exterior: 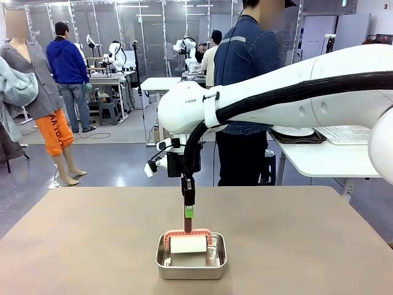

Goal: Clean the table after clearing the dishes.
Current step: When the right (or left) Handle tray is removed, use the right hand (or left hand) to clean the right (or left) side of the table with the Lint Roller.

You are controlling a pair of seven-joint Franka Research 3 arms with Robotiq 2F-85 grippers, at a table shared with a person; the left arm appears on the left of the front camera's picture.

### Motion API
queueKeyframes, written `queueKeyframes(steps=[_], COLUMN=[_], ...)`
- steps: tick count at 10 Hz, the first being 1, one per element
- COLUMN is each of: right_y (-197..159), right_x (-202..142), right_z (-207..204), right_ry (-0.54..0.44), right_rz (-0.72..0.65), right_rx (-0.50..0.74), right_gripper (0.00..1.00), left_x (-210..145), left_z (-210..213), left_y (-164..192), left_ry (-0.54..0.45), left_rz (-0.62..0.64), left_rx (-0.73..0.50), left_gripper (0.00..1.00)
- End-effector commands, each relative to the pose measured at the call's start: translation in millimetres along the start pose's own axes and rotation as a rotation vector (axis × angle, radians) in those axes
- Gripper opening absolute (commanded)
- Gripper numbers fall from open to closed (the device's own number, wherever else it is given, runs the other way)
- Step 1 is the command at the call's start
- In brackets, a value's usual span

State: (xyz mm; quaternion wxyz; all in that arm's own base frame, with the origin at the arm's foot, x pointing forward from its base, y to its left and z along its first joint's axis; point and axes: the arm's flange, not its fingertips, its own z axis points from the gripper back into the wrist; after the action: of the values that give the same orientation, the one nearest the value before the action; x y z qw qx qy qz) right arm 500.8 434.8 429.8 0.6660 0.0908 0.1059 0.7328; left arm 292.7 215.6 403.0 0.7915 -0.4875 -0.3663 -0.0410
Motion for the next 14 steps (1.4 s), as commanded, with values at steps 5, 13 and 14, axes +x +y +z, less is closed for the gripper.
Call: queueKeyframes(steps=[5,13,14], right_y=[78.3,82.1,82.1], right_x=[-83.8,-290.2,-290.2], right_z=[88.2,46.4,46.4], right_ry=[-0.189,-0.512,-0.512], right_rz=[-0.444,-1.032,-1.032], right_rx=[-0.065,0.179,0.179], right_gripper=[0.0,0.0,0.0], left_x=[-0.2,-0.2,-0.2], left_z=[1.8,1.8,1.8], left_y=[-0.3,-0.3,-0.3], left_ry=[-0.002,-0.002,-0.002], left_rz=[-0.001,-0.001,-0.001], left_rx=[0.005,0.005,0.005], left_gripper=[1.0,1.0,1.0])
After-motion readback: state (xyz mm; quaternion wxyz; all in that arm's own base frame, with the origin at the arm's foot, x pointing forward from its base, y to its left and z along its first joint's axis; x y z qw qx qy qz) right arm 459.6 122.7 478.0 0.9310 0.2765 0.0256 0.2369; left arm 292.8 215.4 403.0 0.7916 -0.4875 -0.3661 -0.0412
